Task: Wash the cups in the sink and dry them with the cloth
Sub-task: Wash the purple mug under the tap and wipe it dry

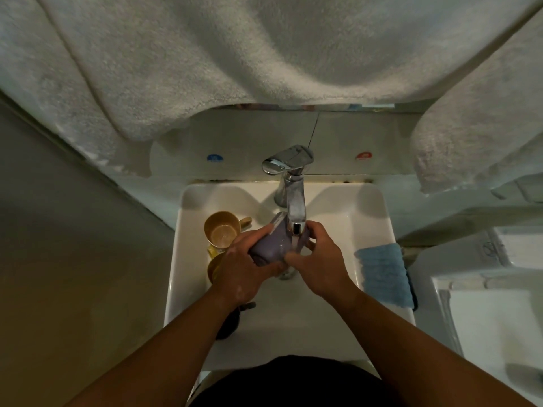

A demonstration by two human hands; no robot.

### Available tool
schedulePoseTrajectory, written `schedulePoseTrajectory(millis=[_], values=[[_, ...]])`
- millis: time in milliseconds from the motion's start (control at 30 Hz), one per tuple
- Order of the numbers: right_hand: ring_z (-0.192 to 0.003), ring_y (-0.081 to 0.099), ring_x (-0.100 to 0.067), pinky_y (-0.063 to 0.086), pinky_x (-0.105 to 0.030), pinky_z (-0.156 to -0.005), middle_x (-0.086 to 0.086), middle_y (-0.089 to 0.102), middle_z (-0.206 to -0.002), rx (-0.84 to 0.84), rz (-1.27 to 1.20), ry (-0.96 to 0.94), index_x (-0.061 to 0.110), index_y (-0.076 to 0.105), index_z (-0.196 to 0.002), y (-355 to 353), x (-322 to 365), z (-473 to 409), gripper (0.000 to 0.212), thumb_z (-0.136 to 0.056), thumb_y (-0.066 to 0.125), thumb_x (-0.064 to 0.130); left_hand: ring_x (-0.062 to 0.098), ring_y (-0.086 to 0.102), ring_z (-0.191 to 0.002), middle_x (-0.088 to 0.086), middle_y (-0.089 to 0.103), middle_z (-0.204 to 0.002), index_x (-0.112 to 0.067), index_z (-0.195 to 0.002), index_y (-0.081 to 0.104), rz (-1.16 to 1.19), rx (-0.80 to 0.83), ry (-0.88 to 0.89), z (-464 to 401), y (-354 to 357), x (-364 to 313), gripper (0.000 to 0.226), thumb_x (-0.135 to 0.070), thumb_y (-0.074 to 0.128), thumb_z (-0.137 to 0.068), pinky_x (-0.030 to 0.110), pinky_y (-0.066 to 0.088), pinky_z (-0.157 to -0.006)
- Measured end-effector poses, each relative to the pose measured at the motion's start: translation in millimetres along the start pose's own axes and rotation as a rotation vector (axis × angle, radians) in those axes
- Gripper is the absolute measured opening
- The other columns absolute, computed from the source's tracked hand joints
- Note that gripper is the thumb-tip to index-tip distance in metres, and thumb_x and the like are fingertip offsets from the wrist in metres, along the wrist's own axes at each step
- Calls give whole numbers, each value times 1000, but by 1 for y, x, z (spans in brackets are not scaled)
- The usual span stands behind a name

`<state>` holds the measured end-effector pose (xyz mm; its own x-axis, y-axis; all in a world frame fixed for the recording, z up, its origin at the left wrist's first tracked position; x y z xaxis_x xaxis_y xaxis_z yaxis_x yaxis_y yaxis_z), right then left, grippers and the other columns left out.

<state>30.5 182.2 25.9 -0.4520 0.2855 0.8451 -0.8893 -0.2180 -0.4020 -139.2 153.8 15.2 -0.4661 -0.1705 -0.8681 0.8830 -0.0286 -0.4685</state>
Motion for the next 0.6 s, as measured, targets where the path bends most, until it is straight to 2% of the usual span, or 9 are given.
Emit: schedulePoseTrajectory(millis=[67,133,233,333,433,500,600], values=[[-97,59,1,45,-10,-79,15,61,-112,-10,-9,-12,29,51,-124,-3,-2,1,55,-79,81,18,9,54,-121,-3,55,-142,-26,-145,51,20,-2,-12,1,1,1,90,-34,94,-65,15,48,-94],[-94,58,7,45,-8,-75,20,60,-108,-30,6,-27,30,52,-122,-5,-1,1,53,-80,81,18,6,51,-120,-2,55,-141,-24,-144,53,8,-15,4,1,2,-1,90,-33,94,-65,8,43,-94],[-92,61,-2,44,-7,-67,11,63,-108,-80,30,10,22,56,-124,-10,-4,0,45,-84,75,20,5,45,-120,2,55,-141,-18,-143,54,-53,-18,39,1,4,-7,88,-30,94,-65,-6,29,-91],[-89,64,-9,43,-11,-61,3,68,-107,-122,47,41,21,60,-122,-16,-4,-2,37,-86,68,24,5,44,-119,5,55,-140,-15,-142,56,-71,-17,46,2,4,-11,86,-28,94,-66,-8,25,-90],[-86,63,-4,43,-10,-60,3,69,-106,-135,33,56,21,61,-120,-17,-6,-3,34,-86,67,25,5,46,-118,6,56,-139,-14,-140,56,-65,-21,51,2,4,-12,84,-29,93,-66,-8,27,-90],[-88,60,-2,42,-9,-64,4,65,-108,-86,44,56,19,58,-123,-11,-6,-3,43,-83,71,21,5,46,-118,3,55,-139,-17,-141,56,-61,-23,45,2,2,-12,85,-29,94,-66,-8,28,-89],[-96,61,-10,48,-16,-77,5,63,-112,-24,47,39,20,53,-126,-2,-7,-2,56,-76,79,18,6,47,-120,2,55,-139,-20,-140,57,-61,-34,62,2,-1,-13,86,-28,95,-64,-6,29,-91]])
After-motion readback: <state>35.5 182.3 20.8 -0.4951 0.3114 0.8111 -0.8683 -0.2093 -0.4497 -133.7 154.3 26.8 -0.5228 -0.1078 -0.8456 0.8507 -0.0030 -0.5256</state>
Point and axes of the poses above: each hand's wrist, its own z-axis away from the middle knuckle, its own y-axis out of the palm, x = y × z, the point moved 10 cm from there along -z, towards the middle knuckle
